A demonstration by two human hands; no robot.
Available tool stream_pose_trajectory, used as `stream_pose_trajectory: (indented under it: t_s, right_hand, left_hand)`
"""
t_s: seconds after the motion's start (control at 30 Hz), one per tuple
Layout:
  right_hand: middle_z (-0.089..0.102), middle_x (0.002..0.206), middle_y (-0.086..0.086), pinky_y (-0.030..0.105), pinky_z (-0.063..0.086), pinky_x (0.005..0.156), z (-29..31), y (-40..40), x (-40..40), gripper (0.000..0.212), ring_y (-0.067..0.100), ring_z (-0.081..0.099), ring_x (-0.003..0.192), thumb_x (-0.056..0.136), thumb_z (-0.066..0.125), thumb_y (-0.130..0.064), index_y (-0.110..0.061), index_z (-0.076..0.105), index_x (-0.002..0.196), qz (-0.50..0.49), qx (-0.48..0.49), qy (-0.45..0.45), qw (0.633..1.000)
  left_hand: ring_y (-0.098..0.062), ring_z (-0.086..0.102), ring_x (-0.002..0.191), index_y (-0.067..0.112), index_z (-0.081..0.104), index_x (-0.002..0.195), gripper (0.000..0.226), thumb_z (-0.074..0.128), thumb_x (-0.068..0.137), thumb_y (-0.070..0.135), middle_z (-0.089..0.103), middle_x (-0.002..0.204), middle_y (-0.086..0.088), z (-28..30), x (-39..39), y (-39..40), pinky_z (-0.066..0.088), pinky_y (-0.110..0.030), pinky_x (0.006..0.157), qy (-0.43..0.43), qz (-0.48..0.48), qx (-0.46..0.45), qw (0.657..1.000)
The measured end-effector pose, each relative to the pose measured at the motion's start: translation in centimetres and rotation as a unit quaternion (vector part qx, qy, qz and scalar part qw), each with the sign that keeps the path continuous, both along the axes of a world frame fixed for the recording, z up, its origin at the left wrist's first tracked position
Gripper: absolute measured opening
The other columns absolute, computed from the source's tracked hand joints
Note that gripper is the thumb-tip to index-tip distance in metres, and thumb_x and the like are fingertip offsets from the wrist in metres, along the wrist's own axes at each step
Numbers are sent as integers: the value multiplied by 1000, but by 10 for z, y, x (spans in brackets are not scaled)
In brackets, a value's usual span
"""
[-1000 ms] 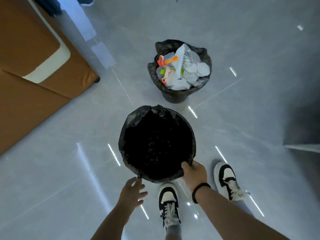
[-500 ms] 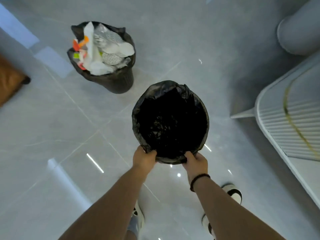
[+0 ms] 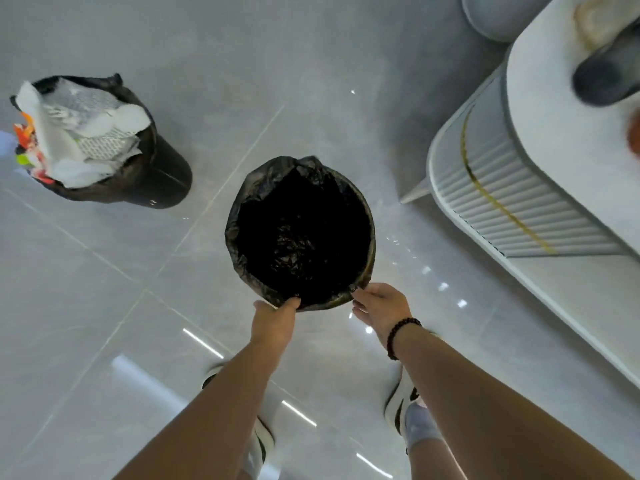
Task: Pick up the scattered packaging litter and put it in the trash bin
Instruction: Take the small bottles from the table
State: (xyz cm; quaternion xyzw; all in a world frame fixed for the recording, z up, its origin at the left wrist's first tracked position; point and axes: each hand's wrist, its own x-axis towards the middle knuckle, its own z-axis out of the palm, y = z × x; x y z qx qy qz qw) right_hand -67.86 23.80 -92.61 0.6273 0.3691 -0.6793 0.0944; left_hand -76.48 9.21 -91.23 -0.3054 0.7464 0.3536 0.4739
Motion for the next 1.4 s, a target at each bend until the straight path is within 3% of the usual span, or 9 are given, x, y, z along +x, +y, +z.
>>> stream_pose_trajectory:
  t_s: [0.17, 0.43, 0.57, 0.73, 0.93, 1.03, 1.17, 1.3, 1.4]
  right_hand:
    - [53, 124, 24, 44, 50, 92, 56, 44, 11, 32, 37, 59, 108, 86, 54, 11, 1, 53, 116, -44, 12, -20, 999]
    - [66, 91, 2, 38, 57, 80, 209, 118, 6, 33, 15, 65, 82, 85, 49, 11, -17, 66, 83, 37, 263, 76, 961]
    - [66, 100, -4, 12, 51, 70, 288, 148, 15, 38, 6, 64, 91, 80, 55, 15, -22, 65, 85, 82, 431, 138, 888]
    - [61, 109, -7, 6, 46, 78, 346, 175, 35, 36, -2, 55, 107, 79, 57, 13, -19, 66, 94, 116, 570, 158, 798]
    - [57, 119, 6, 18, 32, 106, 371, 214, 46, 24, 18, 48, 123, 79, 58, -2, -14, 66, 98, 155, 696, 67, 697]
    - [49, 132, 18, 51, 19, 115, 376, 232, 57, 29, 38, 27, 139, 71, 69, 0, -10, 66, 98, 190, 733, -69, 649]
    - [46, 136, 23, 61, 8, 109, 362, 251, 82, 39, 44, 23, 139, 67, 76, -13, -10, 64, 105, 256, 664, -211, 671]
    - [55, 125, 19, 52, 48, 92, 345, 257, 99, 47, 41, 48, 119, 67, 78, -15, -8, 63, 111, 296, 591, -192, 726]
    - [61, 115, 16, 40, 53, 70, 343, 259, 103, 46, 40, 56, 105, 61, 77, 1, -8, 66, 105, 315, 610, -159, 709]
  left_hand:
    - [-36, 36, 135, 4, -10, 150, 86, 53, 94, 23, 33, 150, -22, 78, 10, 28, 33, -36, 106, 14, -190, -75, 979]
    - [-5, 57, 87, 21, 38, 144, 51, 48, 94, 23, 61, 104, 10, 201, -15, 140, 47, -17, 71, 137, -387, 82, 908]
    - [1, 56, 94, 26, 47, 131, 40, 54, 93, 21, 62, 116, 13, 267, -18, 220, 44, -18, 87, 284, -376, 196, 860]
    - [-5, 50, 113, 25, 49, 127, 43, 59, 87, 11, 50, 119, 13, 318, -2, 296, 45, -21, 95, 455, -349, 279, 770]
    - [-23, 24, 133, 28, 32, 144, 66, 61, 87, 13, 30, 147, -1, 318, 1, 353, 32, -33, 108, 534, -448, 221, 682]
    - [-25, 24, 133, 33, 16, 150, 71, 56, 93, 19, 31, 146, -2, 300, -5, 378, 32, -37, 109, 532, -513, 172, 651]
    - [-26, 33, 125, 29, 32, 146, 55, 51, 95, 20, 43, 135, -4, 274, -6, 388, 36, -37, 102, 527, -524, 137, 655]
    - [-26, 40, 118, 24, 51, 132, 45, 57, 90, 10, 48, 127, -5, 260, -1, 377, 44, -41, 94, 552, -502, 138, 652]
    - [-26, 44, 112, 22, 57, 126, 43, 62, 86, 6, 53, 121, -3, 257, 0, 368, 46, -41, 90, 568, -490, 154, 644]
